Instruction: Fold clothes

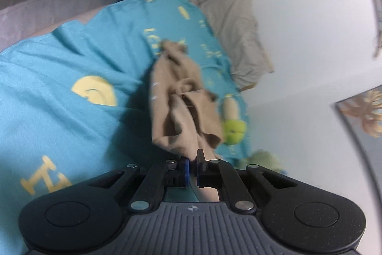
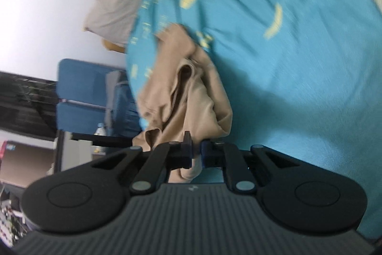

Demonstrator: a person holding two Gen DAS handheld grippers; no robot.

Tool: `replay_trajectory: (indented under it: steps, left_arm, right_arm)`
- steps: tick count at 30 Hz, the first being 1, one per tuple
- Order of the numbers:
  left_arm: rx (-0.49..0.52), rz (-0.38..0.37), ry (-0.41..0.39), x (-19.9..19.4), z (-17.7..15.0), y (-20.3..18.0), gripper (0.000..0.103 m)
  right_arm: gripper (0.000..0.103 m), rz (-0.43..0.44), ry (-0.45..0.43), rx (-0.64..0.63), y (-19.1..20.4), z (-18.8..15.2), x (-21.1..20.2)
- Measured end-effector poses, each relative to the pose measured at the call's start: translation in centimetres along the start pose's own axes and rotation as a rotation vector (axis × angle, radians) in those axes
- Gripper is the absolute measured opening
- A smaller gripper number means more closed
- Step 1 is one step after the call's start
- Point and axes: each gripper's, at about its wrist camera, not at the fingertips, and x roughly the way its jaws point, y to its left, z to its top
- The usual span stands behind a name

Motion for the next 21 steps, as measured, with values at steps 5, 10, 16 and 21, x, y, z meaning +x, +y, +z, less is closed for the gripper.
replay_trajectory:
  steps: [5, 10, 16, 21]
  left_arm:
    - [0.046, -0.033, -0.004, -6.5, -2.8, -3.1, 0.005]
    - [0.096, 0.011, -0.013, -13.5, -7.4, -5.5, 0.005]
    - [0.092, 0.031, -0.039, -17.6, -10.1, -6.3, 0.005]
    - [0.080, 0.057, -0.041, -15.8, -7.9, -7.0, 0.005]
  right_arm:
    - [0.010, 0.034, -0.023, -0.067, 1.9, -0.5, -5.3]
    - [0.010, 0.064, -0.023, -0.117, 2.2, -2.8, -10.7]
    - [0.010, 0.073, -0.028, -0.149, 2.3, -5.1, -14.1]
    - [0.010, 0.064, -0.024, -0.169, 4.1, -3.9, -12.1]
